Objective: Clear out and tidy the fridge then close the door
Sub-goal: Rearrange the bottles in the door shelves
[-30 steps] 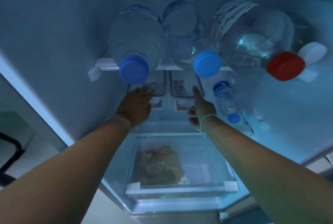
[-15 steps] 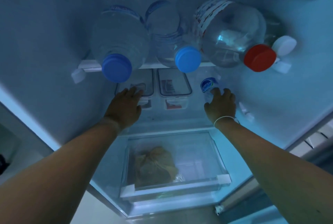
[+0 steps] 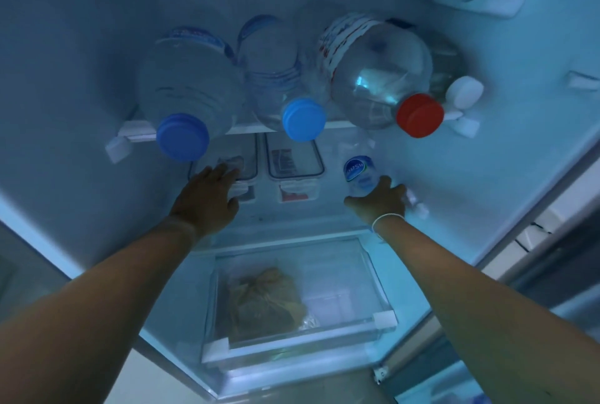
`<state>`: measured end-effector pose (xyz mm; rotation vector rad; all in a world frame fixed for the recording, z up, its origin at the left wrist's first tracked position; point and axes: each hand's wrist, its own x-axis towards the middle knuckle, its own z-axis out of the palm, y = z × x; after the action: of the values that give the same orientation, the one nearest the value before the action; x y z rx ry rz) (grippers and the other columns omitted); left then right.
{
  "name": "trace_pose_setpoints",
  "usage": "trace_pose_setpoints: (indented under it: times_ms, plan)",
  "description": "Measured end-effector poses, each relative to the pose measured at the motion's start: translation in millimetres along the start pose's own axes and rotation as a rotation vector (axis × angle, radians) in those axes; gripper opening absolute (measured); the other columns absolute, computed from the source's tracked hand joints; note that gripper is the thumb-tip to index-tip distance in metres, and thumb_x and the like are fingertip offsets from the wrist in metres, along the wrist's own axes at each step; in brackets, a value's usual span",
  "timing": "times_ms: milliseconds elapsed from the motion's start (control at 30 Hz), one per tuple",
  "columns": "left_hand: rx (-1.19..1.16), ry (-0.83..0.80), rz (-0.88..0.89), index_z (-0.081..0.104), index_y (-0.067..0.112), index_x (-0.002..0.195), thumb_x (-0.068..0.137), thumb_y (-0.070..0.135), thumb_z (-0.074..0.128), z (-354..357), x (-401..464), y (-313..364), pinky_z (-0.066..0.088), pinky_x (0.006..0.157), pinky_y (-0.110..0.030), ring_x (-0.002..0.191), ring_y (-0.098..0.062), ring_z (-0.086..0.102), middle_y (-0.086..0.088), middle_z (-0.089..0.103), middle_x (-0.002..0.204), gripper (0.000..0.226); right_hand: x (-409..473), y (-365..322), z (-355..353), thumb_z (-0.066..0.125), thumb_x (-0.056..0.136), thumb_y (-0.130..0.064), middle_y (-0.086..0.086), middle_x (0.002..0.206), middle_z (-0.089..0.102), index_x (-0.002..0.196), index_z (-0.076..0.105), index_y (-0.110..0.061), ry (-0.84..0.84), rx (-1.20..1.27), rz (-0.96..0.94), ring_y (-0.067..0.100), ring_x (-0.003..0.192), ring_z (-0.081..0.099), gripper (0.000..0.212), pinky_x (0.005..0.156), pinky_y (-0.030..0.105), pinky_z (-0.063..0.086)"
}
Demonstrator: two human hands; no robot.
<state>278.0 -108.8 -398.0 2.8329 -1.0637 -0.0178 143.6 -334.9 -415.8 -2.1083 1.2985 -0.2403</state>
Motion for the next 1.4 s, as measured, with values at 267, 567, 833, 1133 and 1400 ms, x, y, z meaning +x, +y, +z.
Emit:
trace_pose_setpoints:
  times_ms: [267, 567, 833, 1133, 1400]
  plan:
    - [0.091, -0.085, -0.02, 0.017, 0.017, 0.149, 0.091, 0.026, 0.045, -31, -9, 23, 0.022, 0.119, -0.04, 0.145, -0.034, 0.018, -0.015, 0.01, 0.159, 0.065, -43, 5, -26, 0.064, 0.05, -0.044, 0.013, 0.117, 0.064, 0.128, 0.044, -0.007, -0.099, 0.635, 0.211, 0.031, 0.104, 0.063, 0.089, 0.093, 0.042, 0.053]
    - [-0.004, -0.119, 0.045, 0.02, 0.017, 0.148, 0.092, 0.024, 0.043, -75, -61, 82, 0.027, 0.117, -0.037, 0.142, -0.03, 0.027, -0.013, 0.025, 0.156, 0.061, -130, 23, -81, 0.054, 0.047, -0.035, 0.004, 0.07, 0.041, 0.087, 0.048, -0.017, -0.184, 0.805, 0.239, 0.024, 0.059, 0.04, 0.044, 0.046, 0.023, 0.037]
    - [-0.04, -0.091, 0.258, 0.037, 0.011, 0.141, 0.093, 0.018, 0.044, -123, -147, 146, 0.035, 0.108, -0.036, 0.135, -0.032, 0.039, -0.019, 0.042, 0.146, 0.048, -241, 61, -143, 0.06, 0.072, -0.026, 0.004, 0.06, 0.048, 0.066, 0.055, -0.014, -0.168, 0.757, 0.147, 0.021, 0.048, 0.043, 0.014, 0.049, 0.024, 0.039]
    - [-0.087, 0.019, 0.545, 0.041, 0.01, 0.14, 0.093, 0.012, 0.039, -150, -225, 235, 0.034, 0.111, -0.038, 0.133, -0.033, 0.041, -0.018, 0.044, 0.145, 0.047, -337, 137, -193, 0.061, 0.06, -0.034, 0.01, 0.08, 0.051, 0.074, 0.062, -0.017, -0.181, 0.68, 0.161, 0.026, 0.066, 0.05, 0.022, 0.06, 0.033, 0.049]
    - [-0.08, 0.001, 0.764, 0.041, 0.018, 0.14, 0.095, 0.021, 0.038, -136, -275, 312, 0.034, 0.111, -0.039, 0.135, -0.03, 0.039, -0.01, 0.04, 0.149, 0.045, -397, 208, -246, 0.062, 0.066, -0.029, 0.011, 0.08, 0.044, 0.087, 0.056, -0.013, -0.124, 0.53, 0.228, 0.024, 0.058, 0.043, 0.028, 0.049, 0.022, 0.042]
